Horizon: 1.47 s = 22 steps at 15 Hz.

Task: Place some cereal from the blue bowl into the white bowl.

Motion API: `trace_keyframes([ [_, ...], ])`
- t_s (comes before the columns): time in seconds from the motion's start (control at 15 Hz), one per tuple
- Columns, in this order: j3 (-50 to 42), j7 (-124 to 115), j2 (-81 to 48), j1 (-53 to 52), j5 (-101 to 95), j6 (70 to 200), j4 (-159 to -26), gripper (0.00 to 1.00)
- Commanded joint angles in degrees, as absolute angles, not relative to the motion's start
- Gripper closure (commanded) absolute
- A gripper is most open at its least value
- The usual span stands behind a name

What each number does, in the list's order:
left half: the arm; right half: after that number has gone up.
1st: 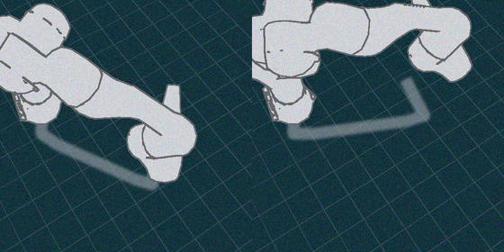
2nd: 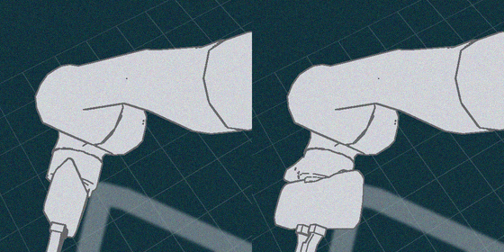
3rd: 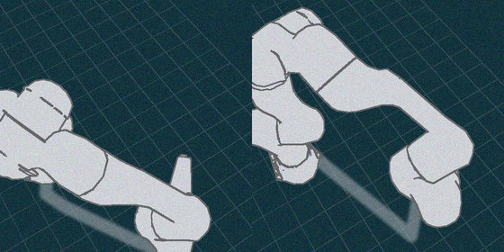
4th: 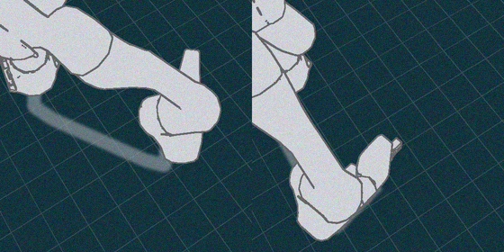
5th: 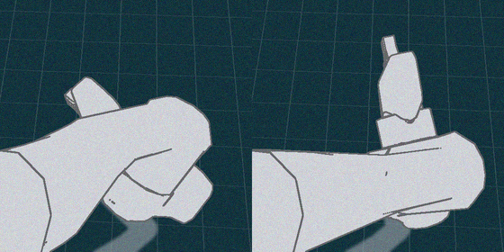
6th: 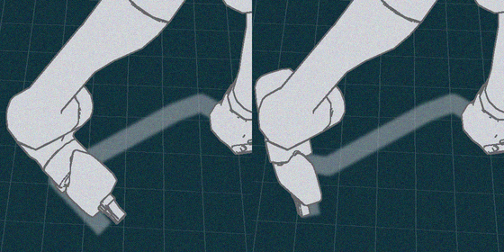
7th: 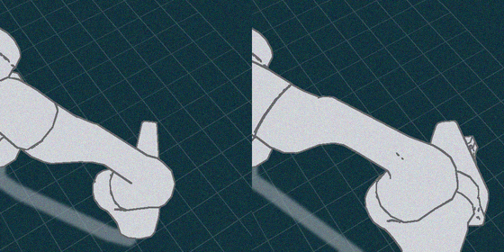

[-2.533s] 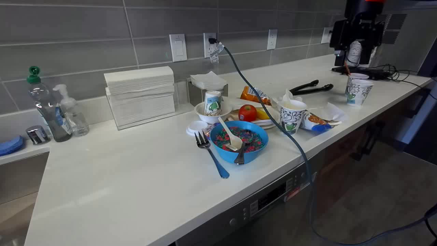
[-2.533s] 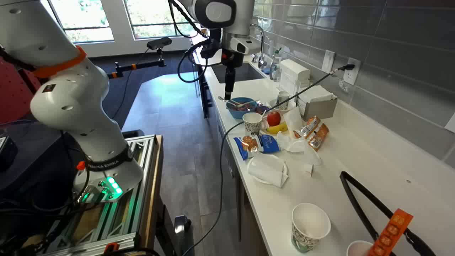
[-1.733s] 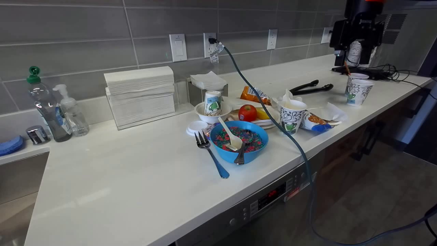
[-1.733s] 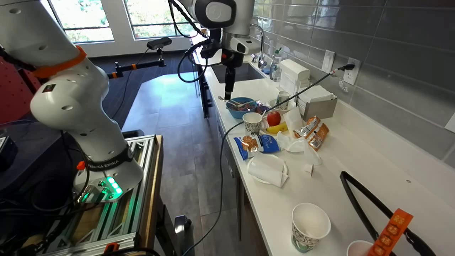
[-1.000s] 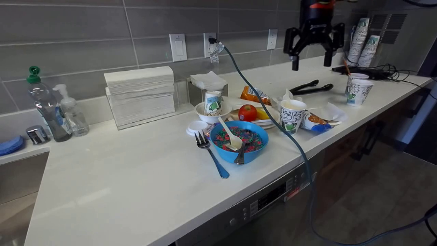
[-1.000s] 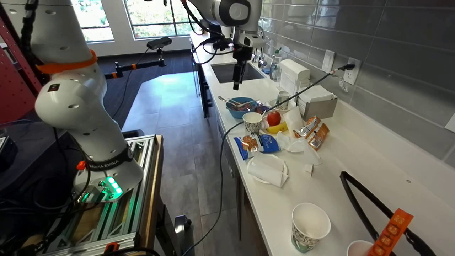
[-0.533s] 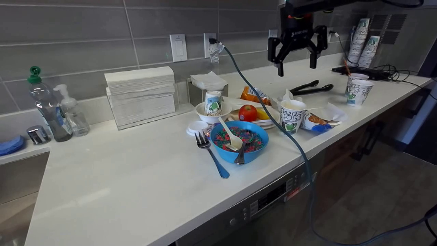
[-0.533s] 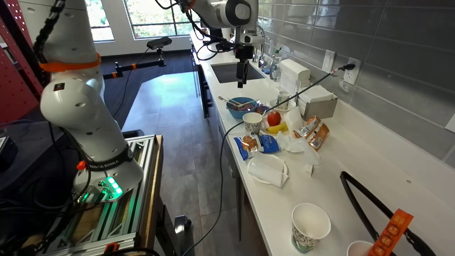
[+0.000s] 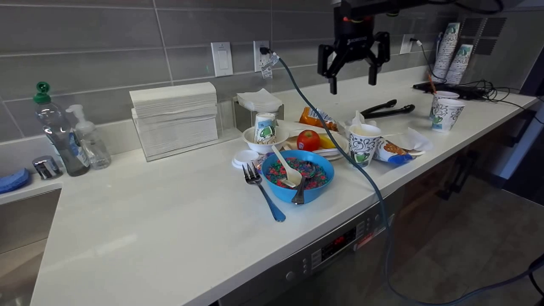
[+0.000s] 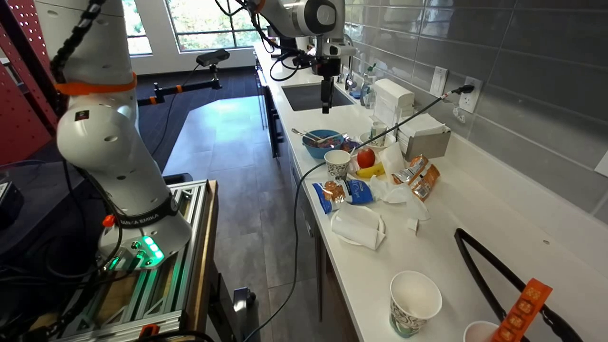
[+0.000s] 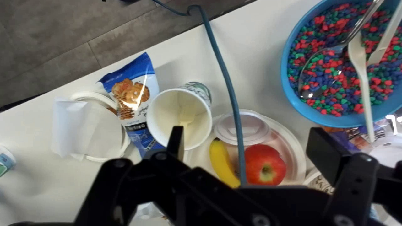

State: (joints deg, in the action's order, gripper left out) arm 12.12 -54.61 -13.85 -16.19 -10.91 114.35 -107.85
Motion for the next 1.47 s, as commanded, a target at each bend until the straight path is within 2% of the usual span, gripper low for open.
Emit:
trace_keyframes([
  [0.0,12.0,-53.3,-23.3,-19.7,-12.5,116.0,-98.8,0.0],
  [0.93,6.7,-42.3,-44.9,-29.5,-16.9,114.6,-77.1,0.0],
  [1.07,6.3,-42.9,-42.6,-29.4,-15.5,116.1,-80.1,0.0],
  [1.4,5.9,-42.0,-45.5,-29.9,-15.1,116.0,-77.1,0.0],
])
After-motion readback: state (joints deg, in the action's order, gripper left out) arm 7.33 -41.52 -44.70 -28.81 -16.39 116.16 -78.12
